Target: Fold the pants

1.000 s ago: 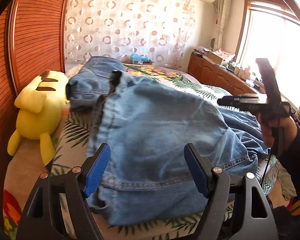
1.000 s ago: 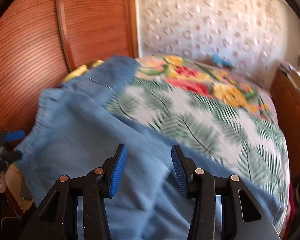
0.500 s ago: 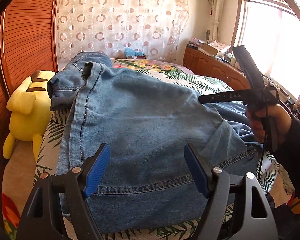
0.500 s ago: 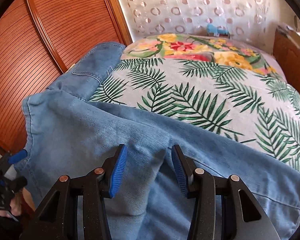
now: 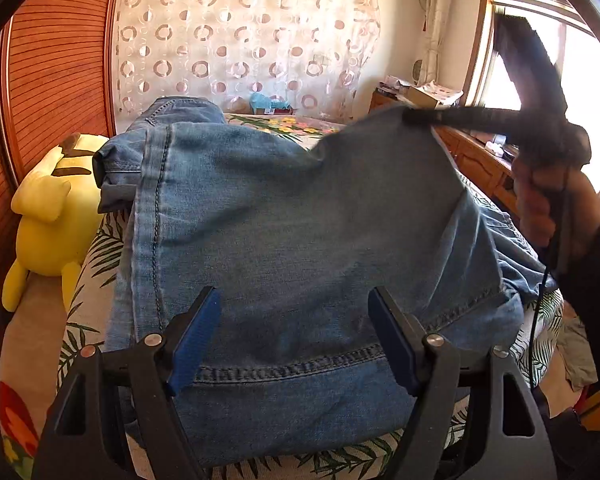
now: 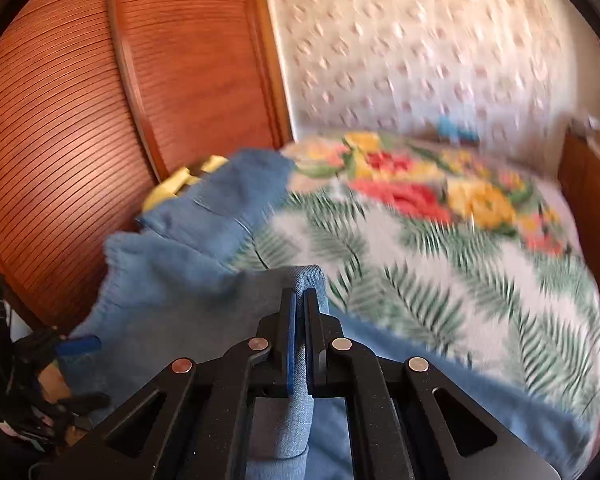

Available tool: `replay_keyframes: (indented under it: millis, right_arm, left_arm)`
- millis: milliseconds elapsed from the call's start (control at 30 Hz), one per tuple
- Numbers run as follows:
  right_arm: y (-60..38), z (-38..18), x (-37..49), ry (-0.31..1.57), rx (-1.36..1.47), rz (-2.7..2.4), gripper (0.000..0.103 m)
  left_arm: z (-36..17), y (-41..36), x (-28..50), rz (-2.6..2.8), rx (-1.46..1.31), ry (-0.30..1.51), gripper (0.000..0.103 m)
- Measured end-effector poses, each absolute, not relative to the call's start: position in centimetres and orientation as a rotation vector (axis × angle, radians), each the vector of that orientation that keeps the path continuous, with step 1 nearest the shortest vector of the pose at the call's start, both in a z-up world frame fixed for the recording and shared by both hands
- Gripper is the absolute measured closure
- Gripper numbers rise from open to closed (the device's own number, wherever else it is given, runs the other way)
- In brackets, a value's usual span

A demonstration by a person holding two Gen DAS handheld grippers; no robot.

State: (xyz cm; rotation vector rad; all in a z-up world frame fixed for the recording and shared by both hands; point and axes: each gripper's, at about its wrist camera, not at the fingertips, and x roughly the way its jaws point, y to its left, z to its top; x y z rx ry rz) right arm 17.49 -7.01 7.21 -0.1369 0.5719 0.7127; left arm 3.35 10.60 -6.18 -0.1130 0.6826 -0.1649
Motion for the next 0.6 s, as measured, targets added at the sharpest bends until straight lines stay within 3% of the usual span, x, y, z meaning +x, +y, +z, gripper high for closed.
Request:
replay_keyframes:
  millis: [433,600]
  right_arm:
    - [-5.1,12.1,12.7,0.360,-0.246,0.747,0.101]
    - [-5.6,12.3,12.4,0.361,-0.250,0.730,0.101]
  left_arm:
    - [-6.4,11.4,2.8,-0.146,-0.135,0.680,0.026]
    - [-6.4,11.1,2.8,-0.150,-0.134,0.679,0.026]
